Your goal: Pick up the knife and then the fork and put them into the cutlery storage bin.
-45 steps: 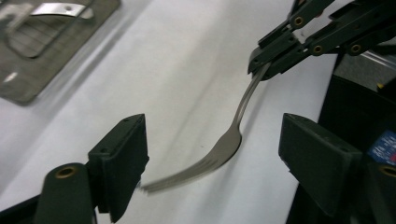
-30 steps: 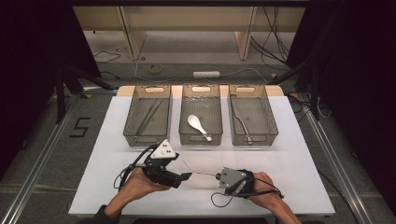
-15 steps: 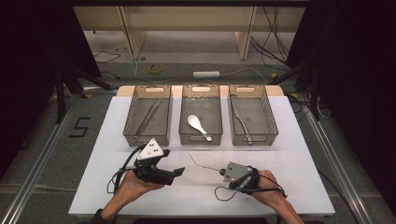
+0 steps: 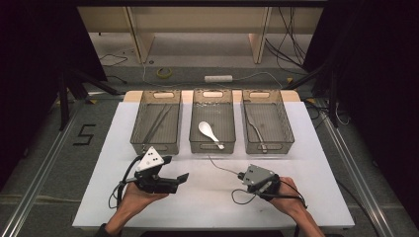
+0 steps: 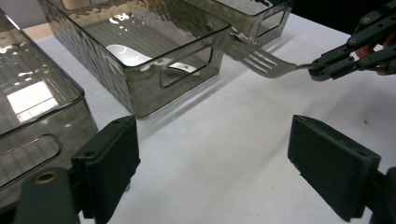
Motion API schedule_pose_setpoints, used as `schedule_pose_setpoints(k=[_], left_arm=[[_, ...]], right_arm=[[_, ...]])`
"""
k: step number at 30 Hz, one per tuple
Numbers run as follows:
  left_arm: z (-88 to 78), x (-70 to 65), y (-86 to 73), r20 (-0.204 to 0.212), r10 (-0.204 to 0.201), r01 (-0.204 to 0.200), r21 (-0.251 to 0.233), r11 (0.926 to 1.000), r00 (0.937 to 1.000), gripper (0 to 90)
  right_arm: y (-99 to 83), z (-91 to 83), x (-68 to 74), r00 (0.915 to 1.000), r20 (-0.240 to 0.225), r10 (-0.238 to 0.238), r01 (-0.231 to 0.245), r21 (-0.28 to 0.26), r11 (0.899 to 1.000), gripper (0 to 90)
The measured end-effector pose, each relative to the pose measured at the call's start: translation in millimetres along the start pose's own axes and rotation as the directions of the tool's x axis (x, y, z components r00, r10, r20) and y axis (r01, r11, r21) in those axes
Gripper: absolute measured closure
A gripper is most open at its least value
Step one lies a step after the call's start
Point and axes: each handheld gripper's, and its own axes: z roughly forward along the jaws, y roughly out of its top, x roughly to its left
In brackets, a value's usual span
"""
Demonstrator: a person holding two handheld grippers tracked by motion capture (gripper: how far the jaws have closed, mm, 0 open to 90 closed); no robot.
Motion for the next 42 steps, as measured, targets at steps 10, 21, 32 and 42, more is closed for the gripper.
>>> schedule_pose_setpoints(k=[10,21,32,42], left_arm=[[-6.2,6.3,-3.0,-0.019,-0.033,0.033,-0.02,0.9993,0.9993,15.9],[-9.1,6.1,-4.2,-0.027,-0.037,0.036,-0.028,0.999,0.999,15.9],[-13.3,7.9,-5.0,-0.039,-0.059,0.057,-0.049,0.9972,0.9975,15.7],[-13.8,8.3,-4.8,-0.039,-0.067,0.065,-0.062,0.996,0.997,15.7]], right_arm=[[-6.6,-3.7,-10.8,0.9979,0.029,0.058,-0.058,-0.008,0.998,87.3],[-13.5,-10.1,-21.9,0.9863,0.098,0.133,-0.131,-0.02,0.991,87.4],[-18.8,-19.3,-32.1,0.9727,0.142,0.184,-0.179,-0.044,0.983,87.4],[-12.5,-23.7,-50.1,0.9635,0.188,0.191,-0.182,-0.063,0.981,87.4]])
